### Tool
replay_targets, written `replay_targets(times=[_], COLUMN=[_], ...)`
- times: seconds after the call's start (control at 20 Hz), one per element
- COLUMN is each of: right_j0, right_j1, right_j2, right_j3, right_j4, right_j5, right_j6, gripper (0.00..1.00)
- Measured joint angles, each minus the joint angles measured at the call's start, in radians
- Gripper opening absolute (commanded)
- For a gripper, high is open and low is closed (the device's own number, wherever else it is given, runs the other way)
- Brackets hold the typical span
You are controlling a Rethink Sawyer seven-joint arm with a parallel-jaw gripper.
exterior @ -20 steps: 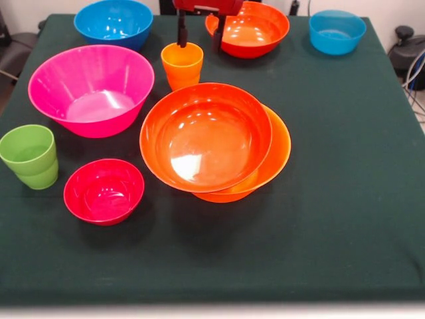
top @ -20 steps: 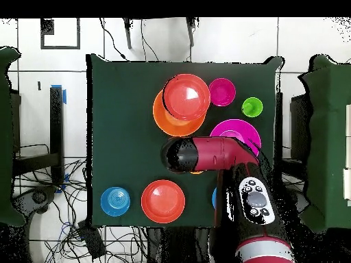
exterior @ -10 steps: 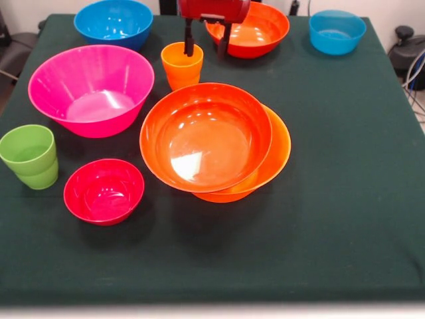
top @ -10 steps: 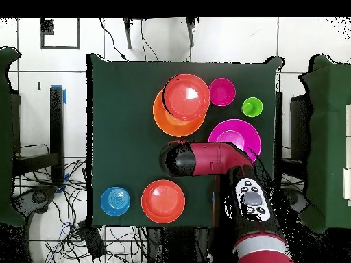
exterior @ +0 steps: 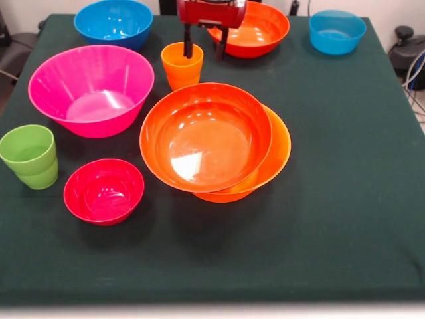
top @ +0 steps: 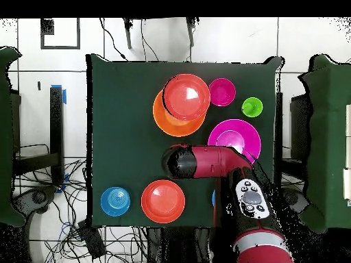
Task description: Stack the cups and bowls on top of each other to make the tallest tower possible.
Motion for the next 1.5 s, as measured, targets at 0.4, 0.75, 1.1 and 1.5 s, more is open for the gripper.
replay_targets(times=[0.4, 0.75, 1.1, 1.5], right_j0=[0.001, 0.012, 0.037, 0.038], right_j1=[0.015, 0.016, 0.015, 0.015], right_j2=[-0.026, -0.046, -0.074, -0.079], right_j3=[0.014, 0.014, 0.015, 0.016], right_j4=[0.009, 0.013, 0.023, 0.03], right_j5=[-0.015, -0.072, -0.096, -0.096], right_j6=[0.0, 0.0, 0.0, 0.0], gripper=[1.0, 0.0, 0.0, 0.0])
